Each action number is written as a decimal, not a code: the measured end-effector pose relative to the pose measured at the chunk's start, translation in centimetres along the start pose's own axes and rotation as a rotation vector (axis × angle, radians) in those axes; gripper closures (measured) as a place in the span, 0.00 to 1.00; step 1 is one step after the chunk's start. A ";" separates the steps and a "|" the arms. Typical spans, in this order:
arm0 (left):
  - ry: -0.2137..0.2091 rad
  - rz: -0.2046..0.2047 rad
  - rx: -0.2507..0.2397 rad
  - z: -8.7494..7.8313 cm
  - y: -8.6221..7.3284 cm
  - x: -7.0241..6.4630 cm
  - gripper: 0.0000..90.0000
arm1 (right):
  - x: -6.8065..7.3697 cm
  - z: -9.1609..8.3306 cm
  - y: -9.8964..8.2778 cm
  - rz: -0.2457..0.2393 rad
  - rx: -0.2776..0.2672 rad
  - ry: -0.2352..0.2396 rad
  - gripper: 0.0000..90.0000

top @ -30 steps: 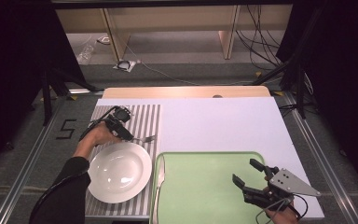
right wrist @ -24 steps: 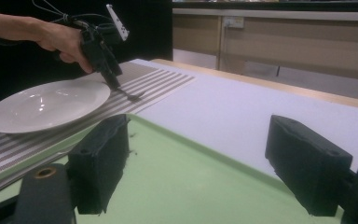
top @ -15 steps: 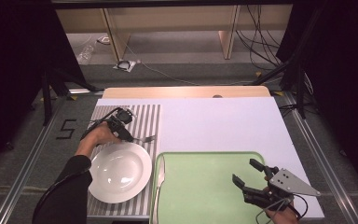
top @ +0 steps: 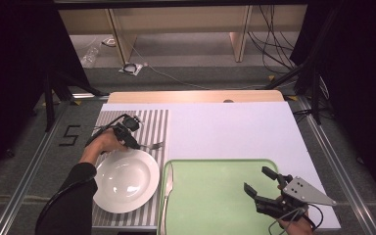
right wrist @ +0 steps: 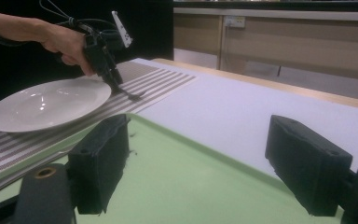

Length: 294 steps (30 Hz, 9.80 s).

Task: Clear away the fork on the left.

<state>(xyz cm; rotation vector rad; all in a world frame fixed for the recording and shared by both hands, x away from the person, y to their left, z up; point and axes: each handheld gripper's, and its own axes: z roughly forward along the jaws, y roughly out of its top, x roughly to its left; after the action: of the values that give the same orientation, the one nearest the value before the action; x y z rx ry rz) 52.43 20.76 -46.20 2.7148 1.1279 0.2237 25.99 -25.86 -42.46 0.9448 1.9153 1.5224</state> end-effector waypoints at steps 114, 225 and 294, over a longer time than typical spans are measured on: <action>-0.161 0.076 -0.359 -9.9 -2.7 -16.3 0.92 | 0.2 -0.1 0.1 -0.004 -0.002 -0.006 0.25; -0.348 0.316 -0.191 -2.8 -3.4 -30.9 0.99 | 0.3 -0.3 0.2 -0.009 -0.004 -0.005 0.25; -0.205 0.173 -0.141 -2.7 -4.0 -24.5 0.99 | 0.3 -0.2 0.2 -0.020 -0.010 -0.004 0.26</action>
<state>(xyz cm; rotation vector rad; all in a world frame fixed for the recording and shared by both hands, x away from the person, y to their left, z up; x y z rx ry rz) 32.04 6.38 -46.15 2.6381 0.7930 0.0451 25.73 -25.72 -42.18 0.9216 1.9066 1.5162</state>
